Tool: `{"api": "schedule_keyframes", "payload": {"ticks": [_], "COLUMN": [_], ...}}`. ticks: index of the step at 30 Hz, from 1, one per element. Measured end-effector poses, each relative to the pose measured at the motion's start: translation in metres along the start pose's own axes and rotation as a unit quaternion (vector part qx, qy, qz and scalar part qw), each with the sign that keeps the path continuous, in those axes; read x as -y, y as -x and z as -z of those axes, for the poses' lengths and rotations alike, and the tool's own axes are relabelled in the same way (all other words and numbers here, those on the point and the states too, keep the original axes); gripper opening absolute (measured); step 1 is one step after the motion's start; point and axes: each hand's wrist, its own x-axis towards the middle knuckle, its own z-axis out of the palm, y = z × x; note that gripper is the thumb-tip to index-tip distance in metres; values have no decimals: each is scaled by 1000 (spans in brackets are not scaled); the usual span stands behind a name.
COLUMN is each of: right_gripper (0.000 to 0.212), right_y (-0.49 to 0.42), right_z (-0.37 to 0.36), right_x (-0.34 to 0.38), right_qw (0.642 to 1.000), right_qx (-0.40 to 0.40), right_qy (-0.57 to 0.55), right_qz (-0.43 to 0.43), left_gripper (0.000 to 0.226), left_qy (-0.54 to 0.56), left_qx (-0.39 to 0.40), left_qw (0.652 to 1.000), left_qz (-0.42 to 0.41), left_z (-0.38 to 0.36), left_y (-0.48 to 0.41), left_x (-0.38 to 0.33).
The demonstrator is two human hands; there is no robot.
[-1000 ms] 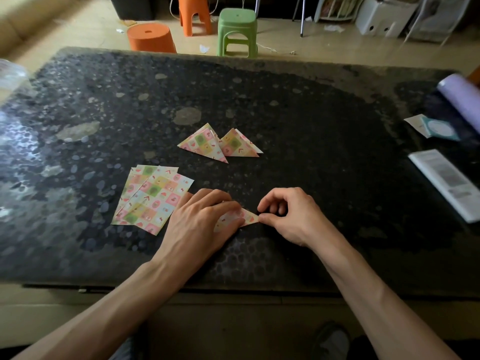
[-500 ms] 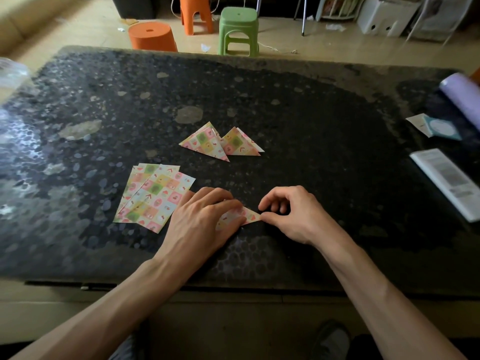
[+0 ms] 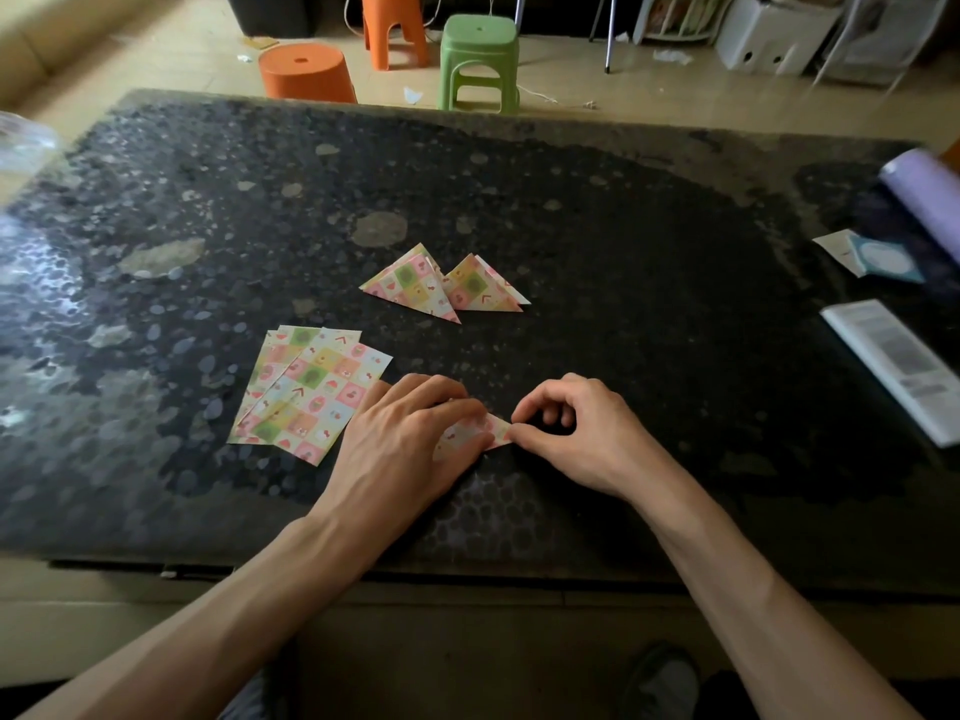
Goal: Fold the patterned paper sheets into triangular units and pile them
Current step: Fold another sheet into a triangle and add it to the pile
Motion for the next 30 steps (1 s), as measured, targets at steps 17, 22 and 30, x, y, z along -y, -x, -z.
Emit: {"api": "schedule_keyframes", "payload": {"ticks": [17,22,30], "right_gripper": [20,33,32], "right_y": [2,1,-1], "right_z": [-7,-9,-8], "right_x": [3,3,7], "right_qw": [1000,1000,999], "right_qx": [-11,-8,1], "right_qy": [21,17,33], "right_qz": [-3,-6,-20], "left_gripper": [42,44,42], "left_qy": [-3,-1,9], "left_qx": [-7,-9,-10], "left_qw": [1000,1000,1000], "left_qz": [0,-3,5], "left_z": [-1,-1,-4], "left_y": [-1,-1,-1], "left_x": [-1,-1,1]}}
